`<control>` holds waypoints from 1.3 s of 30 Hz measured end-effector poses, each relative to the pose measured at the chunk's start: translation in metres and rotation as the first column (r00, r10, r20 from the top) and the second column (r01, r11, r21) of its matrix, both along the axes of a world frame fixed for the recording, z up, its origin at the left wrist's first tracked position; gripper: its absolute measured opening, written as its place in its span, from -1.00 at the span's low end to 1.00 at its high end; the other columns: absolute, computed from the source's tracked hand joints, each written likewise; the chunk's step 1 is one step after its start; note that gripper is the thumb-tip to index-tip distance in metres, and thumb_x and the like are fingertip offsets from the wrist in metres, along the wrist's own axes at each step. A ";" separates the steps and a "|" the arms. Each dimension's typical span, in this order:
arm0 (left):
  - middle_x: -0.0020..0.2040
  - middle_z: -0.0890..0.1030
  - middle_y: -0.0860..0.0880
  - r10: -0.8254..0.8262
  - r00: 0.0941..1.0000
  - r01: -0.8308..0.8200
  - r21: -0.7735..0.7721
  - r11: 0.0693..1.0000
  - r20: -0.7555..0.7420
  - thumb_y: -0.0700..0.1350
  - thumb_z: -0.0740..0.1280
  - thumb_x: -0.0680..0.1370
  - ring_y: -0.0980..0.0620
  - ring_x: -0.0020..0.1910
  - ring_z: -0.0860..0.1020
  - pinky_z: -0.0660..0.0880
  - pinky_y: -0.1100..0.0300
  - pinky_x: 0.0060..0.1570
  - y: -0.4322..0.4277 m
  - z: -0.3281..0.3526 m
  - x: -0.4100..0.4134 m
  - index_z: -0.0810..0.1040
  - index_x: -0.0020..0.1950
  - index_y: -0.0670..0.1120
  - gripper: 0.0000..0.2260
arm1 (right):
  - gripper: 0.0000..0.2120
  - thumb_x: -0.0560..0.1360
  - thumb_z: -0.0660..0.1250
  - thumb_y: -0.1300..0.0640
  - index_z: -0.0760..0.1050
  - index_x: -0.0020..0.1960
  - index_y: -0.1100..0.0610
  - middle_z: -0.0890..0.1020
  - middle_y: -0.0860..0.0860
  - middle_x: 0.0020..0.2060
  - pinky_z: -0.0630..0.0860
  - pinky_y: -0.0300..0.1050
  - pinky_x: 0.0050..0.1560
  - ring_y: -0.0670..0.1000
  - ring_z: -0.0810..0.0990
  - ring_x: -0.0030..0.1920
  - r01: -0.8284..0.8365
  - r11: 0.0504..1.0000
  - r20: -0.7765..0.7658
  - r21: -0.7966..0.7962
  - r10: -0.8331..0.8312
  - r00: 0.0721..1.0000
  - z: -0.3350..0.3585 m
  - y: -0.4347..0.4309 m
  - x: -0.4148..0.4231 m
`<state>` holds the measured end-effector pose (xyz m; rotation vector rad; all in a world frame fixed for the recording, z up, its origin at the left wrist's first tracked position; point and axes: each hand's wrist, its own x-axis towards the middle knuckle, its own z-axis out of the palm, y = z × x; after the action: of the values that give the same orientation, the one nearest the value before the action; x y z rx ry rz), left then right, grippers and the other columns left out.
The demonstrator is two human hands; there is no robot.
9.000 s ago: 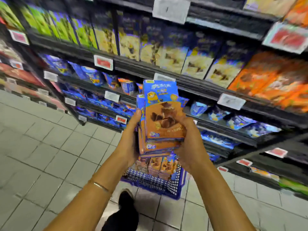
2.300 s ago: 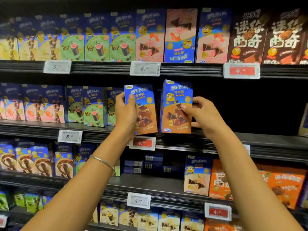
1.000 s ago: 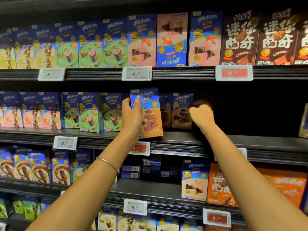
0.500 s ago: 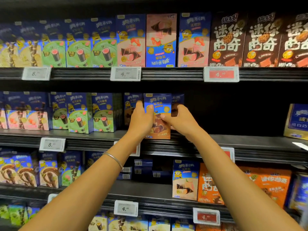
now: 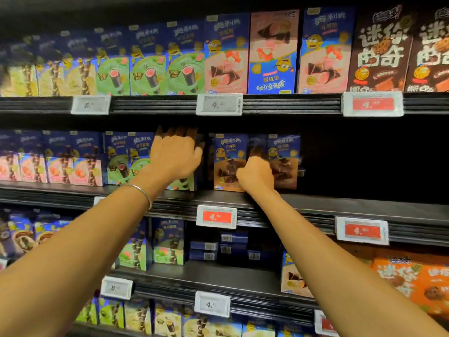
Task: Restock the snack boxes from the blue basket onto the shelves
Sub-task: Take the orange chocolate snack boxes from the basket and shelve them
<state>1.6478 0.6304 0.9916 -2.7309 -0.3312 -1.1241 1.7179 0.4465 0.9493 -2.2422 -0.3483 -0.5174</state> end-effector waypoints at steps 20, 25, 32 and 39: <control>0.68 0.30 -0.10 -0.049 0.999 0.049 0.080 0.996 0.007 -0.01 0.18 0.68 -0.24 0.56 0.38 -0.11 -0.29 0.65 0.018 -0.010 0.009 0.02 0.75 -0.03 -0.35 | -0.58 0.59 0.36 0.24 0.38 0.41 0.28 0.53 0.26 0.32 0.52 0.04 0.10 0.27 0.54 0.31 0.147 0.980 -0.020 -0.134 -0.151 0.988 0.015 0.055 0.027; 0.60 0.40 -0.21 -0.096 0.995 0.096 0.037 0.995 0.007 -0.04 0.20 0.68 -0.27 0.56 0.37 -0.14 -0.28 0.66 0.015 -0.007 0.003 -0.01 0.75 -0.08 -0.32 | -0.63 0.57 0.39 0.17 0.44 0.32 0.26 0.55 0.25 0.25 0.54 0.10 0.17 0.30 0.55 0.26 0.105 0.993 -0.020 -0.056 -0.107 0.994 0.012 0.047 0.022; 0.49 0.49 -0.20 -0.355 0.880 0.426 -0.196 0.883 0.315 0.04 0.25 0.71 -0.24 0.54 0.36 0.03 -0.23 0.64 0.000 -0.040 -0.037 0.31 0.62 -0.16 -0.48 | -0.67 0.54 0.41 -0.13 0.51 0.10 0.11 0.58 -0.05 -0.03 0.52 -0.09 -0.06 -0.02 0.57 -0.04 -0.072 0.937 0.113 0.342 0.035 0.993 -0.008 -0.002 -0.045; 0.39 0.57 -0.10 -0.429 0.621 0.761 -0.372 0.532 0.656 -0.09 0.28 0.70 -0.10 0.41 0.52 0.43 -0.02 0.44 -0.057 -0.159 -0.099 0.50 0.47 -0.21 -0.63 | -0.79 0.60 0.38 0.07 0.57 0.21 0.11 0.69 0.06 0.03 0.69 0.00 0.02 0.01 0.70 0.06 -0.323 0.773 0.157 0.547 0.284 0.946 -0.101 -0.062 -0.144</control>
<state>1.5489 0.5730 0.8328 -3.1731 0.3718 -2.3173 1.5739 0.3843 0.8485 -1.5511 -0.5070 -0.4466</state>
